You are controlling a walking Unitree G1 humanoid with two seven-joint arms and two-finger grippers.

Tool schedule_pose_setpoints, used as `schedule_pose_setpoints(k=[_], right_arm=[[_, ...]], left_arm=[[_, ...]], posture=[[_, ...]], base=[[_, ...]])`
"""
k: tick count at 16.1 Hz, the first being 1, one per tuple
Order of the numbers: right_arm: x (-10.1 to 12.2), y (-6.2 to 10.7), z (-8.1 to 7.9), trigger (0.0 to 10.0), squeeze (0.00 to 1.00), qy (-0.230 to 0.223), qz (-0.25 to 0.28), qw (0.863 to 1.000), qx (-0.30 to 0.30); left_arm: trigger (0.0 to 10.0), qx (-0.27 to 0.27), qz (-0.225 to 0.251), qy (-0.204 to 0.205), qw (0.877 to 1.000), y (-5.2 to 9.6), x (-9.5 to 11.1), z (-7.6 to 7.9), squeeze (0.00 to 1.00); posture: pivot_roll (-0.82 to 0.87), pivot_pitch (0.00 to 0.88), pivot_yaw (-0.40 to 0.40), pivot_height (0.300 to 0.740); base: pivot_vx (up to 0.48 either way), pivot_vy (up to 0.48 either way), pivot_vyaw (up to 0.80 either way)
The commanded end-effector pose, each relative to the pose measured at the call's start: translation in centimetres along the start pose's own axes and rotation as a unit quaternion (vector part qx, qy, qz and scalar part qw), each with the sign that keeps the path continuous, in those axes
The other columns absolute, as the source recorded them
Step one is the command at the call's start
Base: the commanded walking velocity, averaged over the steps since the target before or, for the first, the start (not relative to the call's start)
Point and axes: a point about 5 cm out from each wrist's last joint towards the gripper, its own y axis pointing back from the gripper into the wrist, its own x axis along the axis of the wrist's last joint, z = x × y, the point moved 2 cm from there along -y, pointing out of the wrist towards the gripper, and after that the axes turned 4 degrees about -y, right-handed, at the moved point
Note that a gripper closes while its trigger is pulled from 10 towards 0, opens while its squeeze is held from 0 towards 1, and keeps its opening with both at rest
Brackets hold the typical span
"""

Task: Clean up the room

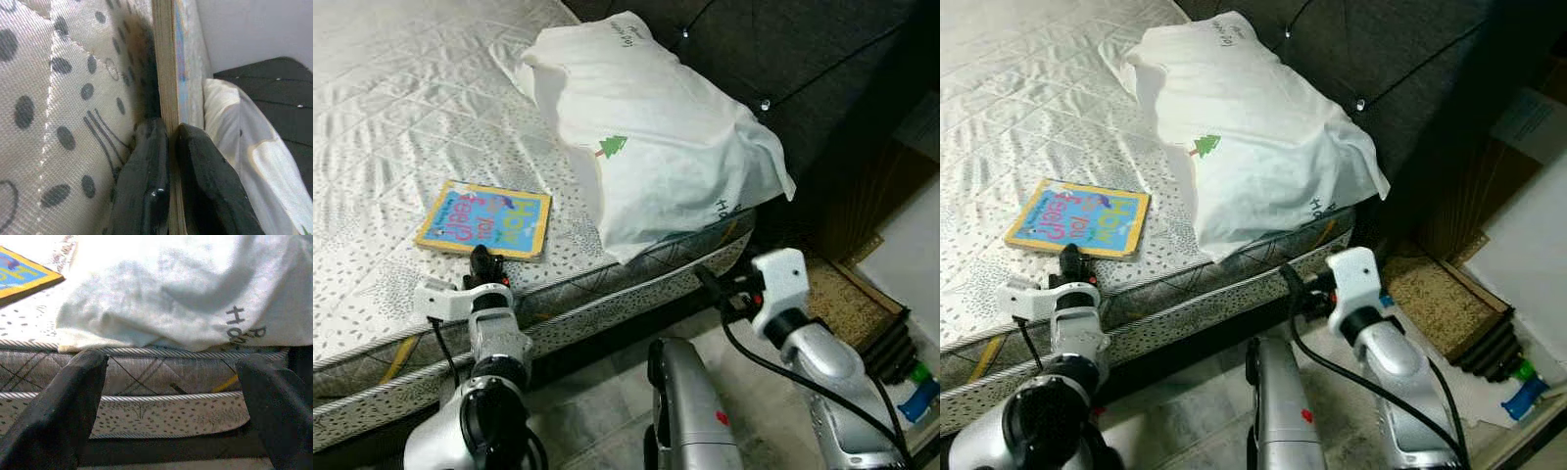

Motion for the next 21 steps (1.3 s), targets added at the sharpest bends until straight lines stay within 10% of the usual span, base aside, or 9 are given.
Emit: schedule_pose_setpoints(k=[1,2,21], right_arm=[[-0.4,0.0,0.2,10.0,0.0,-0.002,-0.006,1.0,-0.005],[-0.5,-0.1,0.2,10.0,0.0,-0.004,-0.004,1.0,-0.01],[-0.1,-0.7,-0.7,10.0,0.0,-0.005,0.007,1.0,-0.024]], left_arm=[[10.0,0.034,-0.058,-0.009,0.998,1.1,-2.1,-1.2,0.85],[10.0,0.036,-0.084,-0.031,0.995,1.2,-2.7,-1.2,1.0],[10.0,-0.012,-0.247,-0.146,0.958,2.4,-6.3,-0.7,1.0]], posture=[[-0.37,0.131,-0.085,0.486],[-0.37,0.131,-0.079,0.486],[-0.31,0.121,-0.054,0.486]], base=[[0.0,0.0,0.0],[0.0,0.0,0.0],[0.0,0.0,0.0]])
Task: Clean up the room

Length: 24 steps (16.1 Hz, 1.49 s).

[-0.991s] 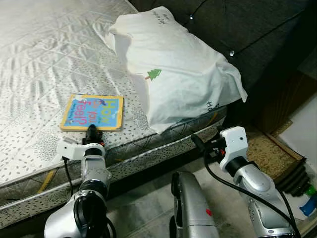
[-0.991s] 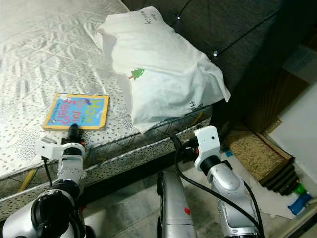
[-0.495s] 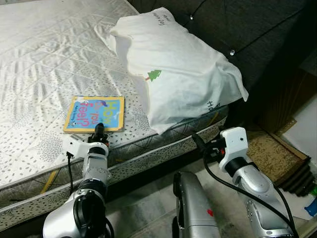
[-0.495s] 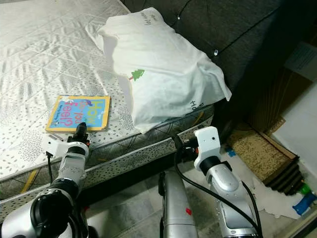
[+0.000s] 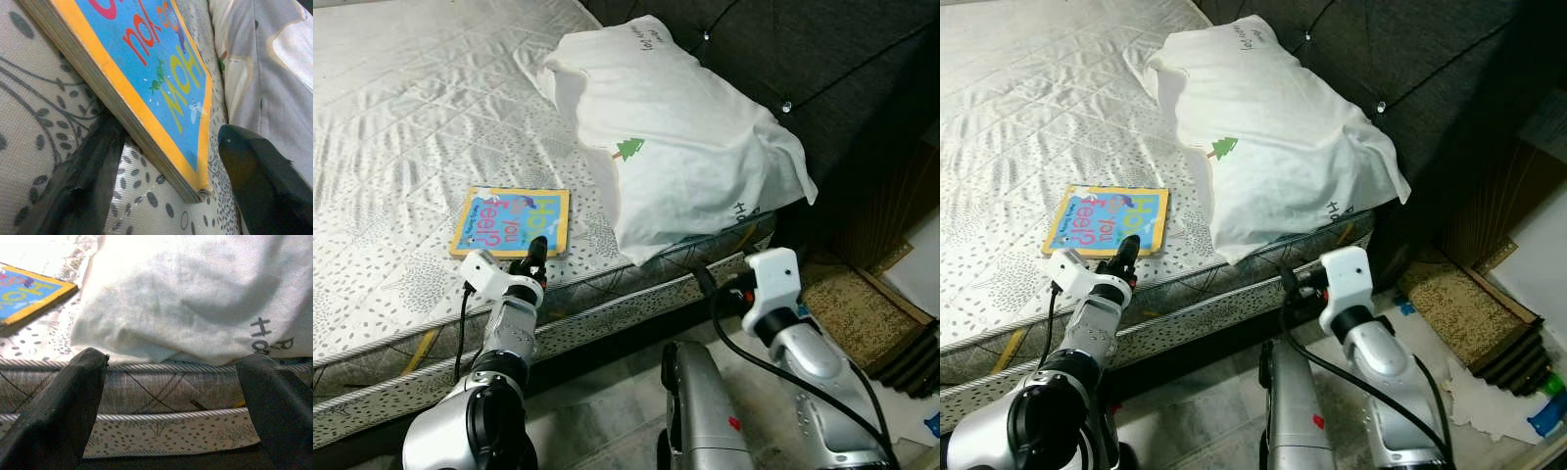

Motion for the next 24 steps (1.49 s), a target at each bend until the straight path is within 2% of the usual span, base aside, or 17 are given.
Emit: schedule_pose_setpoints(k=[1,4,5,6,7,8,11,24], right_arm=[[-0.17,-0.27,-0.09,10.0,0.0,0.002,-0.006,1.0,0.001],[-0.38,-0.64,-0.42,10.0,0.0,0.0,-0.004,1.0,0.004],[-0.41,-0.64,-0.36,10.0,0.0,0.0,-0.003,1.0,0.002],[-0.4,-0.5,-0.15,10.0,0.0,-0.001,-0.002,1.0,-0.004],[-0.41,-0.45,-0.12,10.0,0.0,-0.001,-0.002,1.0,-0.005],[-0.39,-0.28,-0.03,10.0,0.0,0.0,-0.001,1.0,-0.008],[-0.39,-0.1,0.09,10.0,0.0,0.003,-0.001,1.0,-0.012],[-0.39,-0.1,0.09,10.0,0.0,0.003,-0.001,1.0,-0.012]], left_arm=[[10.0,0.034,-0.051,0.012,0.998,1.15,-2.74,-1.56,1.0],[10.0,0.049,-0.041,0.031,0.997,1.14,-2.13,-2.14,1.0],[10.0,0.053,-0.041,0.045,0.997,1.19,-2.18,-2.28,0.61],[10.0,0.044,-0.03,0.101,0.993,1.1,-2.02,-2.12,0.0],[8.4,0.043,-0.028,0.109,0.993,1.09,-1.99,-2.11,0.0],[0.0,0.047,-0.034,0.119,0.991,1.14,-2.25,-2.13,0.0],[0.0,0.043,-0.041,0.132,0.989,1.18,-2.58,-1.98,0.0],[0.0,0.043,-0.041,0.132,0.989,1.18,-2.58,-1.98,0.0]], posture=[[-0.3,0.118,-0.053,0.486],[-0.3,0.111,-0.041,0.486],[-0.3,0.11,-0.035,0.486],[-0.32,0.108,-0.027,0.486],[-0.32,0.108,-0.027,0.486],[-0.33,0.11,-0.021,0.486],[-0.35,0.109,-0.02,0.486],[-0.35,0.109,-0.02,0.486]], base=[[0.0,0.0,0.0],[0.0,0.0,0.0],[0.0,0.0,0.0],[0.0,0.0,0.0],[0.0,0.0,0.0],[0.0,0.0,0.0],[0.0,0.0,0.0],[0.0,0.0,0.0]])
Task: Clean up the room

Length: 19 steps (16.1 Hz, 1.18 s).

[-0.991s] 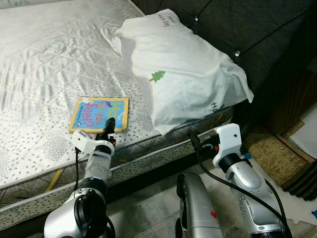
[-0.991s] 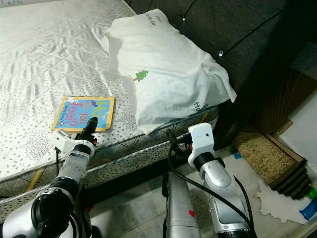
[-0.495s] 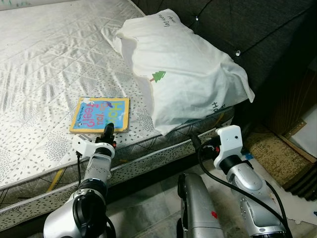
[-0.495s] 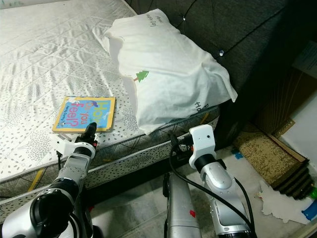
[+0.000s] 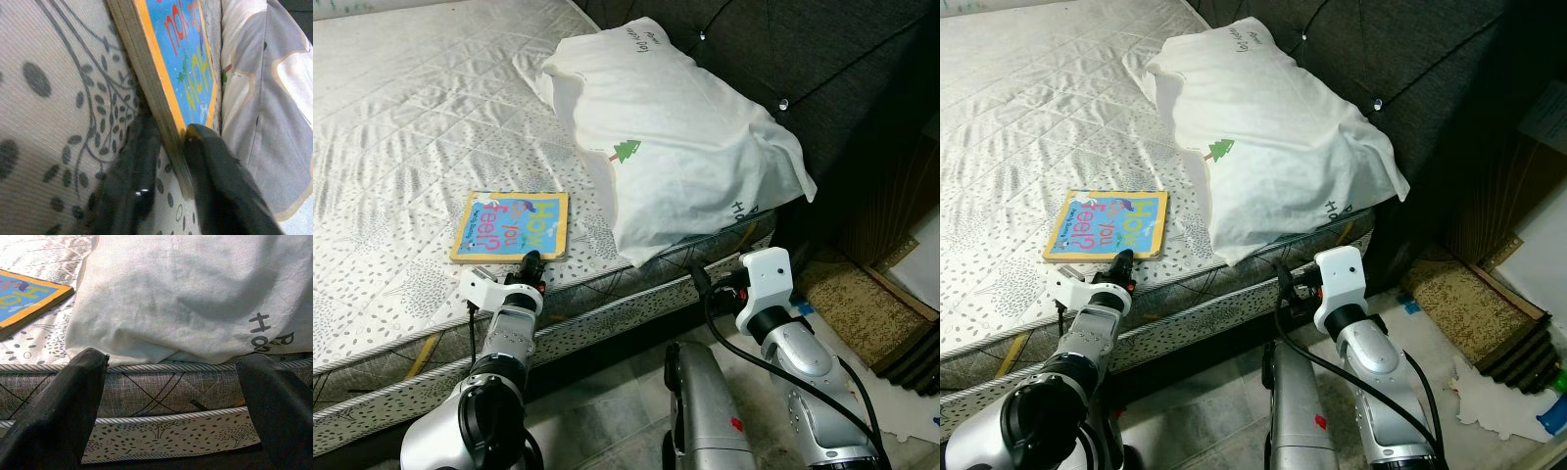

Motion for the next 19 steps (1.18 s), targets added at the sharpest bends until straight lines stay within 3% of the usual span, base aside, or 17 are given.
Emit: schedule_pose_setpoints(k=[1,2,4,8,19], right_arm=[[0.1,0.2,0.3,10.0,0.0,0.002,0.001,1.0,-0.004],[0.1,0.2,0.3,10.0,0.0,0.002,0.001,1.0,-0.004],[0.5,1.1,-0.8,10.0,0.0,-0.016,-0.003,0.998,0.065],[0.6,1.1,-0.6,10.0,0.0,-0.012,-0.002,0.998,0.061],[-0.1,1.4,-0.2,10.0,0.0,-0.013,-0.008,0.998,0.062]], left_arm=[[0.0,0.03,-0.036,0.01,0.999,0.8,-1.8,-1.4,0.0],[0.0,0.03,-0.036,0.01,0.999,0.8,-1.8,-1.4,0.0],[0.0,0.003,-0.047,0.048,0.998,0.6,-2.1,-0.8,0.0],[0.0,-0.014,-0.068,0.03,0.997,0.6,-3.0,0.0,0.0],[0.0,-0.062,-0.104,0.042,0.992,0.1,-6.0,4.0,0.0]], posture=[[-0.35,0.109,-0.02,0.486],[-0.35,0.109,-0.02,0.486],[-0.37,0.121,-0.024,0.486],[-0.37,0.123,-0.026,0.486],[-0.37,0.121,-0.009,0.486]], base=[[0.0,0.0,0.0],[0.0,0.0,0.0],[0.0,0.0,0.0],[0.0,0.0,0.0],[0.0,0.0,0.0]])
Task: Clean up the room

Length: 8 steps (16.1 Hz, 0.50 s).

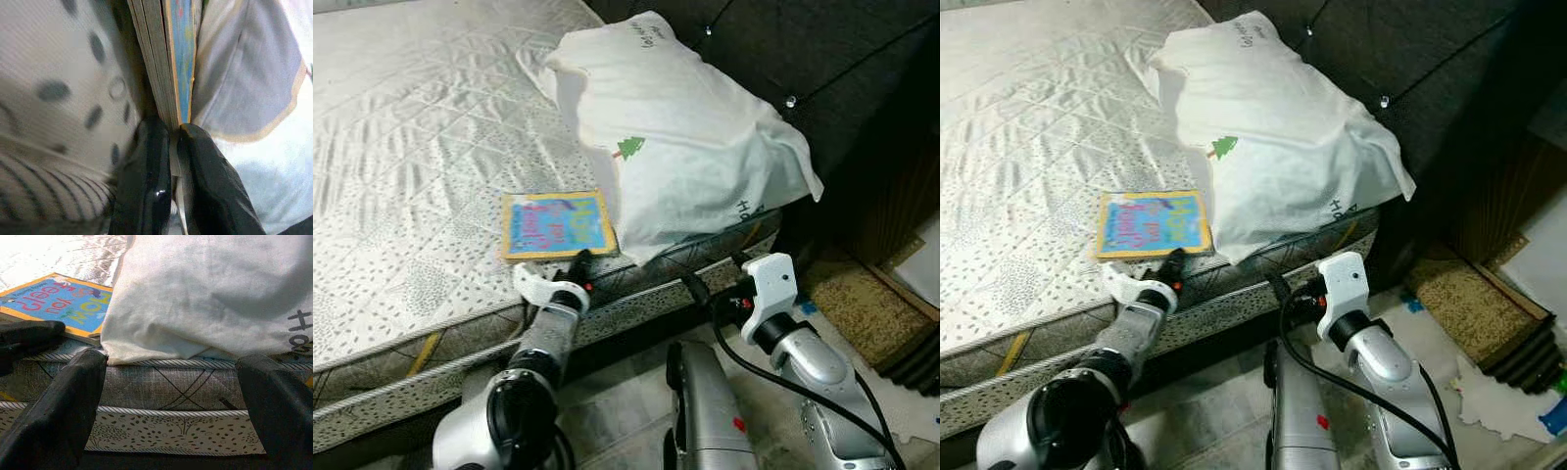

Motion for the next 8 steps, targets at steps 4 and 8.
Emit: schedule_pose_setpoints(k=[4,8], right_arm=[[-0.3,0.4,0.0,10.0,0.0,0.0,-0.001,1.0,-0.005],[-0.1,0.4,-0.3,10.0,0.0,0.0,0.002,1.0,-0.005]], left_arm=[[6.5,0.01,-0.021,-0.025,0.999,-0.3,-1.2,0.7,0.0],[10.0,0.052,0.022,-0.04,0.998,0.1,-0.3,-0.5,0.0]], posture=[[-0.37,0.124,-0.006,0.486],[-0.36,0.124,-0.003,0.486]], base=[[0.0,0.0,0.0],[0.0,0.0,0.0]])
